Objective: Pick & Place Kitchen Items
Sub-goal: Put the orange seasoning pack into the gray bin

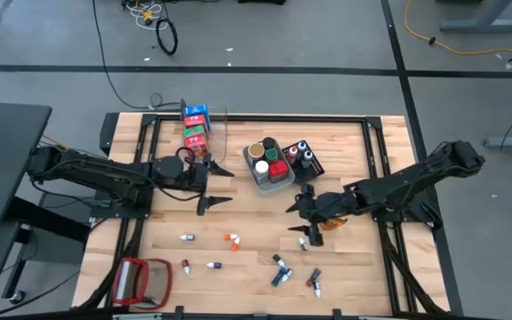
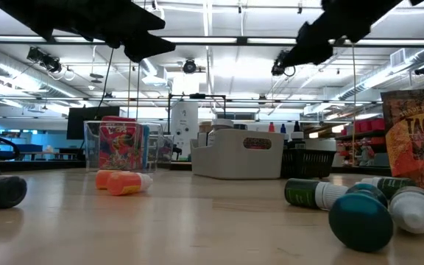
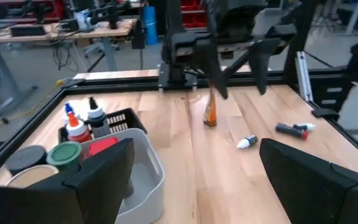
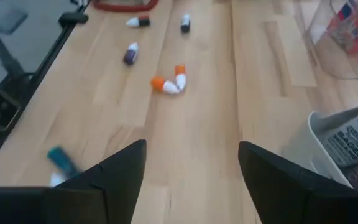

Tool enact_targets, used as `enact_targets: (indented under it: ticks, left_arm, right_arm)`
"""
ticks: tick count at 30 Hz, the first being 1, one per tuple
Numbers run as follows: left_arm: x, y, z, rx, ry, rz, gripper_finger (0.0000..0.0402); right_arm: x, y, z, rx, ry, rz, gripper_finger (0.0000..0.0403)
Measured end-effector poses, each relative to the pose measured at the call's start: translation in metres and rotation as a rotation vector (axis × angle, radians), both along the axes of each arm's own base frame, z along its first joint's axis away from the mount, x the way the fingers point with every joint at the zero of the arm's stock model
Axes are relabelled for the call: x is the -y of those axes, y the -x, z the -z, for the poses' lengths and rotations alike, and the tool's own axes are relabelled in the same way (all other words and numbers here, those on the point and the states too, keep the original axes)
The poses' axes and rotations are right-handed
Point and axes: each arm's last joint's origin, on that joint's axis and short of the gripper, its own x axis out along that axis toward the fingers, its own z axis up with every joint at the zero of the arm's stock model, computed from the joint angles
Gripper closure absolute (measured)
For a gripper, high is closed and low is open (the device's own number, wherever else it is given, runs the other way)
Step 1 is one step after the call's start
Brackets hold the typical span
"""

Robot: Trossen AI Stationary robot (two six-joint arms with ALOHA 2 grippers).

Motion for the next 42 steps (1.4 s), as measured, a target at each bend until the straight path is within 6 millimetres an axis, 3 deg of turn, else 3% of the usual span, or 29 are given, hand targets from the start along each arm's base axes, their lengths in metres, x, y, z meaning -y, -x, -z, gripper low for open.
enact_targets:
  ticks: [5, 11, 16, 29, 34, 42]
  left_arm:
    - [0.000, 0.000, 0.000, 0.000, 0.071, -0.018, 0.0046]
    - [0.000, 0.000, 0.000, 0.000, 0.053, -0.015, 0.0046]
    - [0.000, 0.000, 0.000, 0.000, 0.049, -0.014, 0.0046]
    - [0.000, 0.000, 0.000, 0.000, 0.049, -0.014, 0.0046]
    - [0.000, 0.000, 0.000, -0.001, 0.049, -0.014, 0.0046]
    - [0.000, 0.000, 0.000, -0.001, 0.049, -0.014, 0.0046]
  right_arm:
    - [0.002, 0.023, -0.009, -0.081, -0.038, 0.053, 0.0129]
    - [0.011, 0.050, -0.004, -0.301, -0.084, 0.149, 0.0128]
    - [0.013, 0.059, 0.005, -0.457, -0.151, 0.230, 0.0128]
    - [0.014, 0.074, 0.035, -0.648, -0.296, 0.326, 0.0136]
    - [0.015, 0.075, 0.037, -0.646, -0.272, 0.323, 0.0188]
    - [0.017, 0.075, 0.037, -0.596, -0.178, 0.338, 0.0356]
